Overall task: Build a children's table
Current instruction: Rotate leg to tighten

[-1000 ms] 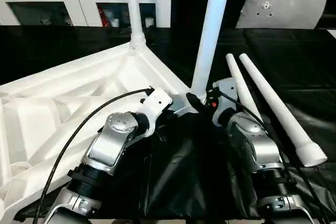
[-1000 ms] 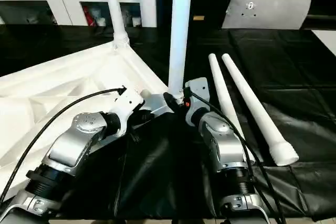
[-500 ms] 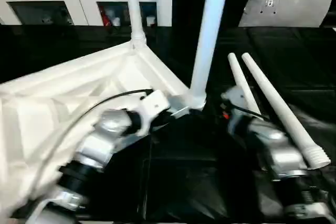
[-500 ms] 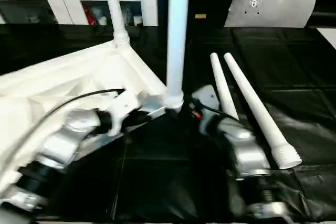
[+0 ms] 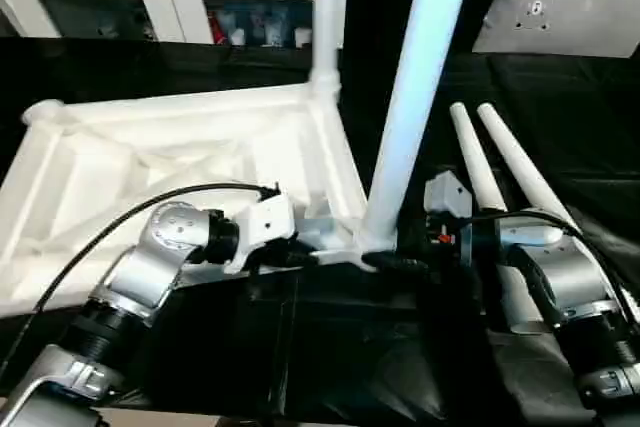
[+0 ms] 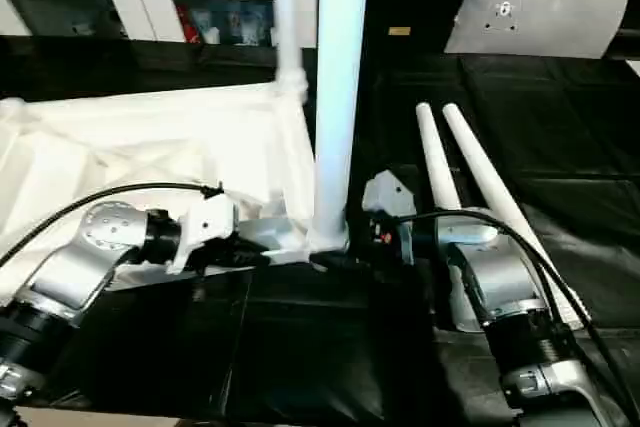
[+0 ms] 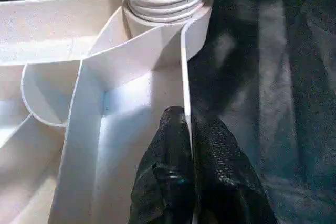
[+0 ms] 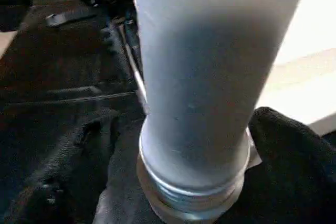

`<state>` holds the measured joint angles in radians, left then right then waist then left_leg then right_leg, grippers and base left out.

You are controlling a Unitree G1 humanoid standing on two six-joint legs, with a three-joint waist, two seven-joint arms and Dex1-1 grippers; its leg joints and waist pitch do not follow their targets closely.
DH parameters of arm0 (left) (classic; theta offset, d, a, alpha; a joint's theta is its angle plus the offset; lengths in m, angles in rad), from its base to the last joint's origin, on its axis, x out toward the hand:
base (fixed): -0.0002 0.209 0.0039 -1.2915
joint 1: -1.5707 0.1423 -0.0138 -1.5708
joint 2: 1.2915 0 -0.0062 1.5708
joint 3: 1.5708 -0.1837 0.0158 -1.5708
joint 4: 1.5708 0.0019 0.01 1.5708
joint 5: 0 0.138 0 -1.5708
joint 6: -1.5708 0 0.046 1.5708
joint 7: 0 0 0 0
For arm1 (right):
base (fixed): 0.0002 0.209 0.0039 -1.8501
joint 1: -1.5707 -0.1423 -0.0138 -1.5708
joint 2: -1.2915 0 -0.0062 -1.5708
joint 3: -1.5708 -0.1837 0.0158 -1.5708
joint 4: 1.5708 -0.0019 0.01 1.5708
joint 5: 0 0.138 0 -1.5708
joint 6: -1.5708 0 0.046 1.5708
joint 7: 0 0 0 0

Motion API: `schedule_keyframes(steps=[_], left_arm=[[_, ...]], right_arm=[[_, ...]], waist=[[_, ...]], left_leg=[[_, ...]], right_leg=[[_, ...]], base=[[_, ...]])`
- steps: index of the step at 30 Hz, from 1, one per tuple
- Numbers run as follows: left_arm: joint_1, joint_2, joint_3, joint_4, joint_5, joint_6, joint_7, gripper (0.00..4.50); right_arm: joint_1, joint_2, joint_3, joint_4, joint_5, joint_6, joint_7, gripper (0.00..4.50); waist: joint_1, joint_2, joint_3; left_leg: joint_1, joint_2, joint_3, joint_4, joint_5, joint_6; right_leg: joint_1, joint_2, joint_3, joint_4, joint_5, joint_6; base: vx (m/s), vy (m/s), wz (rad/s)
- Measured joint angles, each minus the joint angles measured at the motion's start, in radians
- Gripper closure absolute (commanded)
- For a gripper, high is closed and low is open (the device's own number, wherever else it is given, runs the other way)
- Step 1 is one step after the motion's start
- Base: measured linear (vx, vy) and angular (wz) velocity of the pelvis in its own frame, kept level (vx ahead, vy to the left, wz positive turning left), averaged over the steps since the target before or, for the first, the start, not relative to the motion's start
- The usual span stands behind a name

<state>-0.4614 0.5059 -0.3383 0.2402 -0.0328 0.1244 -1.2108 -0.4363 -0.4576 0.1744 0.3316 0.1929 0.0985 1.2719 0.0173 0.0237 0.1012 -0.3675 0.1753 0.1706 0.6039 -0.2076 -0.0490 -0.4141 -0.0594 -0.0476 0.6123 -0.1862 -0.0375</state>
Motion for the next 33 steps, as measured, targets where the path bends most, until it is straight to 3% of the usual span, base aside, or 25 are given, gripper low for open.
schedule_keyframes(steps=[3,6,7,11,12,19,25,28,30,33], left_arm=[[0.0,0.001,-0.003,0.0,-0.008,0.0,-0.014,4.5],[0.0,0.002,-0.004,0.0,-0.01,0.0,-0.021,4.5],[0.0,0.002,-0.004,0.0,-0.011,0.0,-0.021,4.5],[0.001,0.002,-0.007,0.0,-0.014,-0.002,-0.031,4.5],[0.001,0.002,-0.007,0.0,-0.014,-0.003,-0.031,4.5],[0.002,0.002,-0.007,0.0,-0.015,-0.003,-0.036,4.5],[0.036,-0.024,0.017,-0.037,-0.029,0.06,0.011,4.5],[0.044,-0.062,0.047,-0.052,-0.012,0.15,0.095,4.5],[0.043,-0.107,0.067,-0.053,0.002,0.214,0.181,4.5],[0.04,-0.201,0.081,-0.059,0.029,0.287,0.31,4.5]], right_arm=[[-0.008,-0.007,0.003,0.009,0.009,0.006,0.029,0.8],[-0.024,-0.011,0.009,0.032,0.012,0.007,0.048,0.89],[-0.03,-0.012,0.01,0.037,0.014,0.007,0.055,1.17],[-0.033,-0.017,0.01,0.047,0.02,0.007,0.071,1.36],[-0.034,-0.018,0.01,0.047,0.02,0.007,0.073,1.6],[-0.031,-0.019,0.01,0.047,0.026,0.012,0.079,1.88],[0.032,0.014,-0.015,-0.026,0.04,0.079,0.01,1.92],[0.064,0.082,-0.056,-0.051,0.027,0.127,-0.145,1.92],[0.067,0.149,-0.085,-0.053,-0.004,0.146,-0.301,1.92],[0.066,0.235,-0.135,-0.051,-0.038,0.177,-0.493,1.93]], waist=[[0.002,0.0,0.0],[0.004,0.0,0.0],[0.005,0.0,0.0],[0.013,0.0,0.0],[0.013,0.0,0.0],[0.014,0.0,0.0],[0.015,-0.001,-0.001],[0.008,-0.001,-0.001],[-0.014,-0.001,-0.001],[-0.03,-0.001,-0.002]], left_leg=[[0.0,0.0,0.0,0.001,0.0,0.0],[0.0,0.0,0.0,0.0,0.0,0.0],[0.0,0.0,0.0,0.0,0.0,0.0],[0.0,0.0,0.0,0.0,0.0,0.0],[0.0,0.0,0.0,0.0,0.0,0.0],[0.0,0.0,0.001,0.0,0.0,0.0],[0.001,0.0,0.001,0.0,0.0,0.0],[0.004,0.0,0.001,0.0,-0.001,-0.002],[0.01,0.0,0.002,0.0,-0.002,-0.009],[0.013,0.0,0.003,0.0,-0.001,-0.009]], right_leg=[[0.0,0.0,0.0,0.0,0.0,0.0],[0.0,0.0,0.0,0.0,0.0,0.0],[-0.001,0.0,0.0,0.0,0.0,0.0],[-0.001,0.0,0.0,0.0,0.0,0.0],[-0.001,0.0,0.0,0.0,0.0,0.0],[-0.001,0.0,0.0,0.0,0.0,0.0],[0.001,0.0,0.0,0.0,0.0,0.0],[0.007,0.0,0.001,-0.001,0.0,0.0],[0.01,0.0,0.002,-0.002,-0.002,0.003],[0.012,0.0,0.003,-0.003,-0.004,0.007]], base=[[0.0,0.0,0.0],[0.0,0.0,0.0],[0.0,0.0,0.0],[0.0,0.0,0.0],[0.0,0.0,0.0],[0.0,0.0,0.0],[0.0,0.0,0.0],[0.0,0.0,0.0],[0.0,0.0,0.0],[0.0,0.0,0.0]])
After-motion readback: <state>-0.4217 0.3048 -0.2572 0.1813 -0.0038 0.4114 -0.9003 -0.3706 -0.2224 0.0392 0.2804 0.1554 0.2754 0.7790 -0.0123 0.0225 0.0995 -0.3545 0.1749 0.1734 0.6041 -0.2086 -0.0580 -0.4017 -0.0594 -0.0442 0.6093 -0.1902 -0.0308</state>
